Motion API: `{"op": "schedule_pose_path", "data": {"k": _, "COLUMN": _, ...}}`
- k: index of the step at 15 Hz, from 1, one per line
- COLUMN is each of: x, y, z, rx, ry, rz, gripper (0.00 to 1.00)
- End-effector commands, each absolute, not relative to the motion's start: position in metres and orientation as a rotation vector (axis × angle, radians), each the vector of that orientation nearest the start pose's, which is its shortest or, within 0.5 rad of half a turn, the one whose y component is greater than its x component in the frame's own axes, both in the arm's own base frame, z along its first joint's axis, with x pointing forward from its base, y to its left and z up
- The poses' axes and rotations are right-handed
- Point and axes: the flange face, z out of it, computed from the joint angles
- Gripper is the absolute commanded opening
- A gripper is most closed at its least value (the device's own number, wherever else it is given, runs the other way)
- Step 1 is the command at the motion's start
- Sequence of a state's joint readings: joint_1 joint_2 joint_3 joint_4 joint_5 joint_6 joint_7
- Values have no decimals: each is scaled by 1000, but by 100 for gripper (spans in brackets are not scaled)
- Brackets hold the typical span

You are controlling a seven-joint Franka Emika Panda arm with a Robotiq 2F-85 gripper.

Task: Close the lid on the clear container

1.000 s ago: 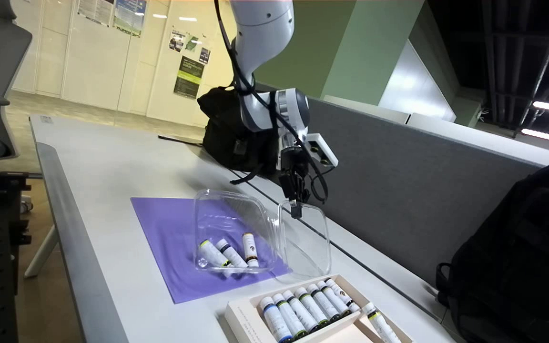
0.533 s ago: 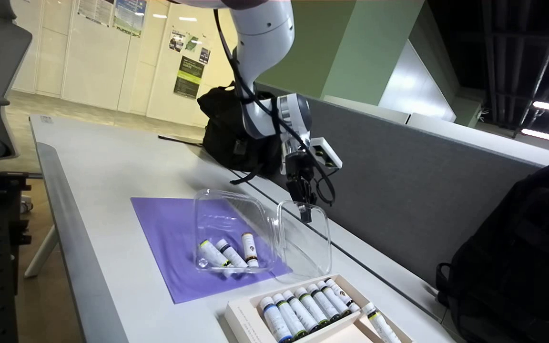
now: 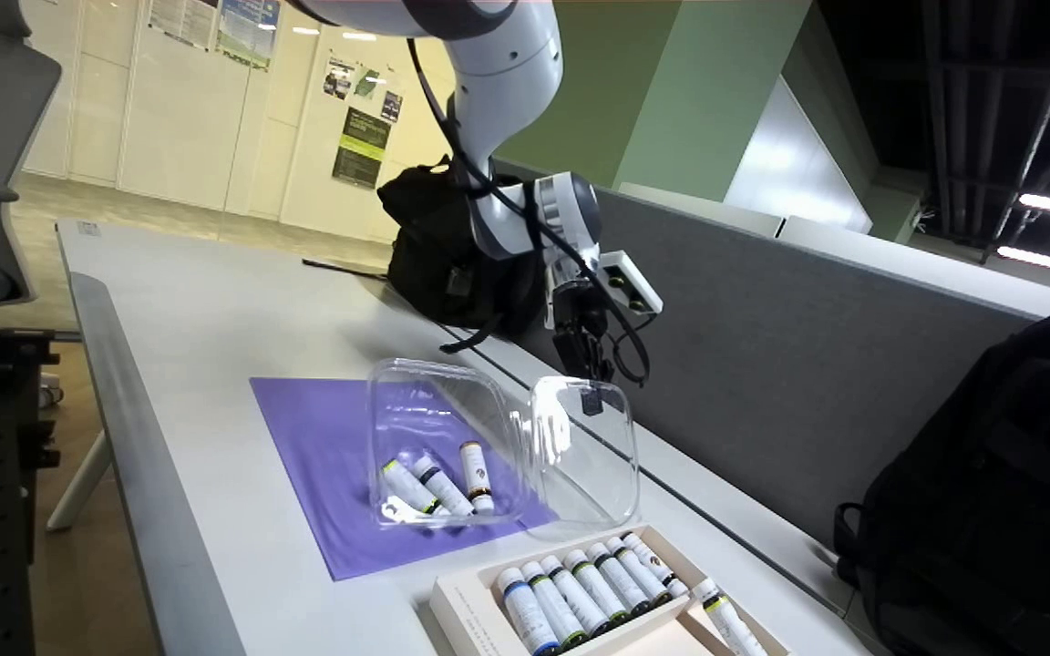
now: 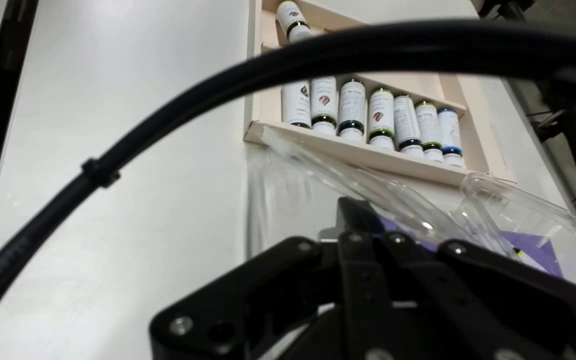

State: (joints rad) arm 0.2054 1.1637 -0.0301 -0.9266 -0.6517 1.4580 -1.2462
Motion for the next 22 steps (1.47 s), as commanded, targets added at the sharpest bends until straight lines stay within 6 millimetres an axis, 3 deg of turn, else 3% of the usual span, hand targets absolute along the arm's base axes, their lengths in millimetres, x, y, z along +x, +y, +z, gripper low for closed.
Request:
{"op": "schedule_pose_path", "data": {"k": 1, "x": 717, "y": 62, "z": 158, "rx": 1868, "ry": 1833, "rz": -1311, "gripper": 0}}
{"op": "schedule_pose_path", "data": {"k": 10, "x": 705, "y": 59, "z": 157, "rx": 1878, "ry": 1817, "rz": -1491, "gripper": 0}}
{"op": "schedule_pose_path", "data": {"k": 13, "x": 704, "y": 78, "z": 155, "rx": 1898, "ry": 1900, "rz": -1448, "gripper": 0}}
{"op": "schedule_pose_path", "data": {"k": 19, "x": 713, "y": 136, "z": 151, "rx": 2047, "ry": 2081, "rz": -1106, "gripper": 0}}
{"op": "schedule_pose_path", "data": {"k": 22, "x": 712, "y": 160, "z": 153, "rx": 2084, "ry": 2171, "rz": -1015, "gripper": 0}}
